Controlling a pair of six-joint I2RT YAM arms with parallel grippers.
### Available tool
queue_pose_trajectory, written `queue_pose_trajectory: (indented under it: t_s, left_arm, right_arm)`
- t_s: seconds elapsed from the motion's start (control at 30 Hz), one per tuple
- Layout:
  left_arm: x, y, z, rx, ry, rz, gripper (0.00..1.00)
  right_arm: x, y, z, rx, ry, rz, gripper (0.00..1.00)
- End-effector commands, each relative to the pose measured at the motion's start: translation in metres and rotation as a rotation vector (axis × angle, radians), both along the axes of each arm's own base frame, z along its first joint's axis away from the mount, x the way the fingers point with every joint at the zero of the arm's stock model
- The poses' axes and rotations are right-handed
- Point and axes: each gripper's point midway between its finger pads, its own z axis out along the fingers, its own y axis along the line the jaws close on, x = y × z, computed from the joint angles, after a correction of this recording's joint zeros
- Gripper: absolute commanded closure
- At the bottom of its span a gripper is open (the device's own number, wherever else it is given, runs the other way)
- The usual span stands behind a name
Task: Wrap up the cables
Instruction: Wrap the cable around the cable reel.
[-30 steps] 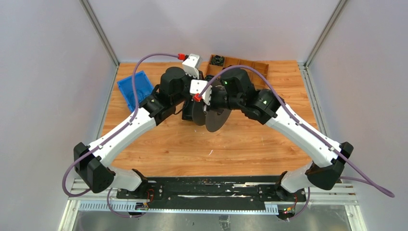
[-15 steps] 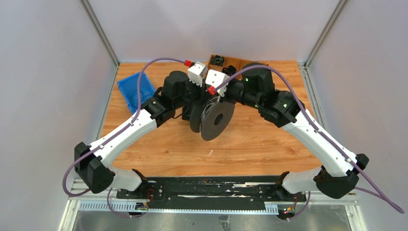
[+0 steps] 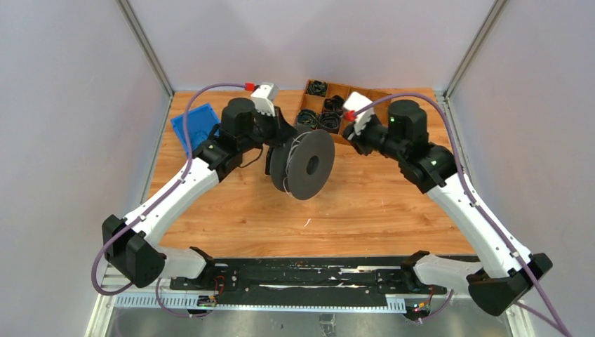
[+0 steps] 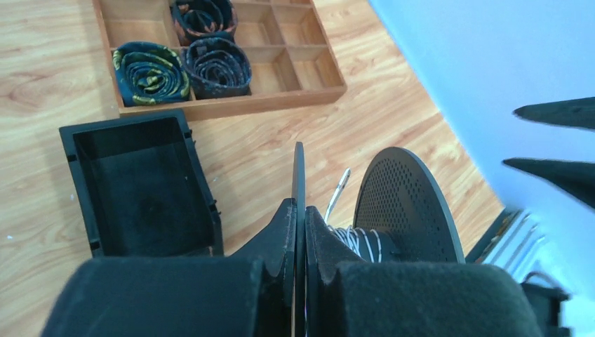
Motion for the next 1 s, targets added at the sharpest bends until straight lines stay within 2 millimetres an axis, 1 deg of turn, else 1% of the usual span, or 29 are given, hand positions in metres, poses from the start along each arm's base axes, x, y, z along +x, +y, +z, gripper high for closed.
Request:
queue_pose_trajectory:
  t_s: [0.0, 0.07, 0.1, 0.23, 0.27, 0.37, 0.47, 0.53, 0.57, 0.73, 0.8, 0.97]
  left_arm:
    - [-0.004, 0.005, 0.052, -0.261, 0.010, -0.024, 1.00]
    - [0.000, 0.013, 0.055, -0.339, 0.048, -0.014, 1.00]
    - [0.001, 0.016, 0.054, -0.381, 0.083, -0.005, 1.00]
    - [0.014, 0.038, 0.049, -0.558, 0.212, 0.062, 1.00]
    - [0.017, 0.045, 0.048, -0.589, 0.233, 0.086, 1.00]
    - [0.028, 0.065, 0.043, -0.676, 0.315, 0.161, 1.00]
    - [0.038, 0.083, 0.032, -0.793, 0.444, 0.243, 1.00]
    - [0.042, 0.091, 0.026, -0.829, 0.477, 0.276, 1.00]
    - [0.043, 0.093, 0.023, -0.835, 0.484, 0.288, 0.99]
    - [0.048, 0.097, 0.012, -0.841, 0.496, 0.322, 1.00]
    - [0.049, 0.097, 0.011, -0.855, 0.504, 0.326, 1.00]
    - [0.051, 0.097, 0.013, -0.895, 0.523, 0.322, 1.00]
  right_arm:
    - [0.006, -0.015, -0.005, 0.287, 0.152, -0.045, 0.62]
    - [0.005, -0.017, -0.013, 0.332, 0.219, -0.032, 0.52]
    - [0.004, -0.017, -0.019, 0.343, 0.248, -0.027, 0.50]
    - [-0.014, -0.008, -0.036, 0.368, 0.326, 0.045, 0.47]
    - [-0.018, -0.007, -0.044, 0.375, 0.349, 0.053, 0.47]
    - [-0.031, 0.000, -0.056, 0.398, 0.382, 0.124, 0.46]
    - [-0.036, 0.008, -0.070, 0.425, 0.418, 0.164, 0.46]
    - [-0.036, 0.015, -0.077, 0.462, 0.428, 0.207, 0.44]
    - [-0.036, 0.020, -0.076, 0.488, 0.411, 0.240, 0.43]
    - [-0.038, 0.038, -0.085, 0.589, 0.402, 0.316, 0.37]
    - [-0.044, 0.047, -0.088, 0.600, 0.403, 0.355, 0.36]
    - [-0.058, 0.069, -0.098, 0.575, 0.345, 0.435, 0.35]
